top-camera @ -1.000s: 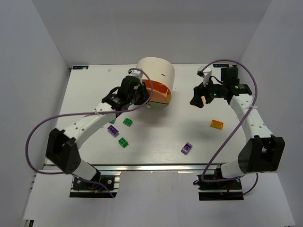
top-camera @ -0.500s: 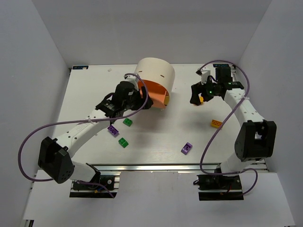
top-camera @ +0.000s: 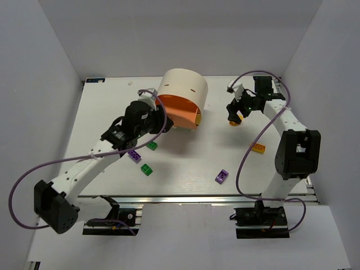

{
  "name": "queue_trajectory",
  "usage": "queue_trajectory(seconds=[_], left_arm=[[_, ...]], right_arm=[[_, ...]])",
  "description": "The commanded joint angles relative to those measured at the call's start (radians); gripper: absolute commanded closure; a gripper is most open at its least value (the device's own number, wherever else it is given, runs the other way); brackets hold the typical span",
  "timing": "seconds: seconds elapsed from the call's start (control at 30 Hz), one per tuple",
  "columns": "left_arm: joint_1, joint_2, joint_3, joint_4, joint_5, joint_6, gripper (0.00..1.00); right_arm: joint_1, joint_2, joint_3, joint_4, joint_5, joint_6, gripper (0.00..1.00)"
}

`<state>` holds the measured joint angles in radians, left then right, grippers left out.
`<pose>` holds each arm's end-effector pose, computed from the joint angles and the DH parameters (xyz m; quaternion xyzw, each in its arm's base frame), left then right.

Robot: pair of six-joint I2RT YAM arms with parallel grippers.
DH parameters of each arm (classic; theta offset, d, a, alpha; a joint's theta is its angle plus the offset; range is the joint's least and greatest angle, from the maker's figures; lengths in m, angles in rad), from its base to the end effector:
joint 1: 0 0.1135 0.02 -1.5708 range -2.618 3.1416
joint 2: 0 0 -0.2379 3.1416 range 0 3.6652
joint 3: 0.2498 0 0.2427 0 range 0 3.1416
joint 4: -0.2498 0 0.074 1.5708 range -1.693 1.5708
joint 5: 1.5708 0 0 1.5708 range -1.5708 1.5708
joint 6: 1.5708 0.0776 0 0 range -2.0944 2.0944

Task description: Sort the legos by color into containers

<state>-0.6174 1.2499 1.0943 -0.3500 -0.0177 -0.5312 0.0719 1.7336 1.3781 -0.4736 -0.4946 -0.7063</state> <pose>0.2611 -0.1837 0.2887 0.0326 0.8608 -0.2694 0.4304 0.3924 0.0652 0.2177 -0.4249 0.8025 0.1072 0.4050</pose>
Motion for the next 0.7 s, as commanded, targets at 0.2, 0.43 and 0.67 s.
queue_trajectory(seconds=[0.2,0.43,0.67], left_arm=[[0.004,-0.309,-0.16,-0.133,-0.048,-0.081,0.19],[0.004,-0.44,-0.257,-0.198,-0.106,-0.191,0.1],[0.004,-0.469,-0.306,-0.202,-0.13,-0.23,0.09]], right_arm=[[-0.04,0.432,0.498,-0.614,-0.022,-0.889,0.11],[-0.04,0.501,0.567,-0.615,0.048,-1.073,0.11],[-0.04,0.52,0.506,-0.551,0.103,-1.081,0.11]])
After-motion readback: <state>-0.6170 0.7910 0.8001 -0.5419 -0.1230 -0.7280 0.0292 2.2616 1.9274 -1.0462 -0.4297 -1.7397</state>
